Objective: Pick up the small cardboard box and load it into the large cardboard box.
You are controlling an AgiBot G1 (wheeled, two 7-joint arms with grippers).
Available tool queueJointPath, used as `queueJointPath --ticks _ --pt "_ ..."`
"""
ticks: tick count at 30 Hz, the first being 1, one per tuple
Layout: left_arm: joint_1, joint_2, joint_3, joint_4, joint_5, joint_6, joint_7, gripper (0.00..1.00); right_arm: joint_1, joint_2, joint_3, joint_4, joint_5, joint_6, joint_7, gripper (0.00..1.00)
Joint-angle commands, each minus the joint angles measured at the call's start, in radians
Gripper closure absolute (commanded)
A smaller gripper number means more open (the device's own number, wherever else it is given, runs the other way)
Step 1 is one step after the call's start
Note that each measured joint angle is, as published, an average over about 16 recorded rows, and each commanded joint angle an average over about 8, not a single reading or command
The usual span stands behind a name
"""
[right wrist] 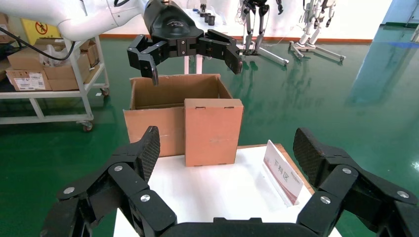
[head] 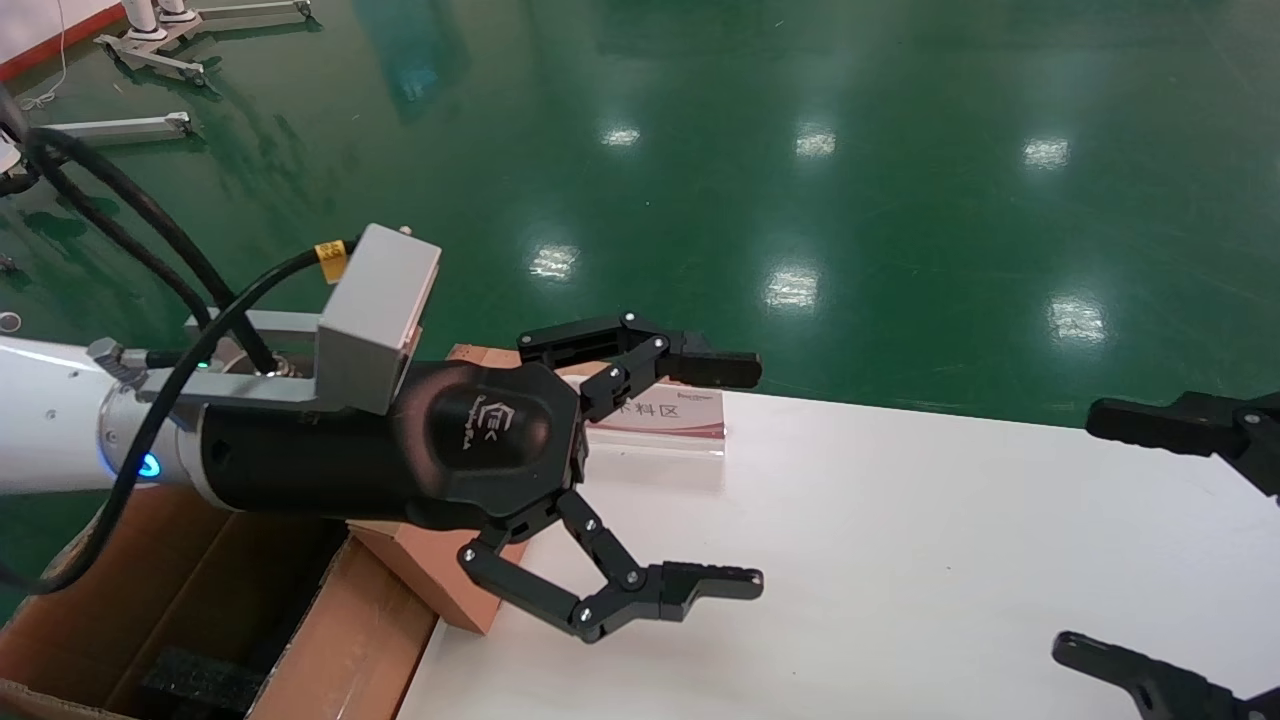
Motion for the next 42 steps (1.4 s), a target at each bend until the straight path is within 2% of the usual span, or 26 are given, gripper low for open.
queueJointPath --ticks 1,15,19,24,32,36,42 --pt "0.000 0.000 0.000 0.000 0.000 0.000 0.000 0.00 0.000 0.000 0.000 0.000 0.000 0.000 0.000 0.00" --pt "-0.005 -0.010 0.003 -0.005 0.020 -0.002 0.002 0.00 0.000 0.000 0.000 -0.001 0.000 0.000 0.000 0.00" --pt "-0.024 -0.036 0.021 -0.022 0.082 -0.017 -0.026 0.00 0.000 0.000 0.000 -0.001 0.000 0.000 0.000 0.00" --pt "-0.090 -0.071 0.073 -0.049 0.222 -0.034 -0.121 0.00 0.000 0.000 -0.001 -0.001 0.000 0.000 -0.001 0.00" --pt "-0.344 -0.052 0.238 -0.067 0.578 0.046 -0.331 0.00 0.001 0.000 -0.001 -0.001 0.001 0.000 -0.001 0.00" --pt "-0.493 -0.009 0.362 -0.067 0.731 0.083 -0.442 0.00 0.001 0.000 -0.002 -0.001 0.001 0.000 -0.001 0.00" --pt "-0.682 0.053 0.579 -0.067 0.882 0.092 -0.610 0.00 0.001 0.001 -0.002 -0.001 0.001 0.001 -0.001 0.00"
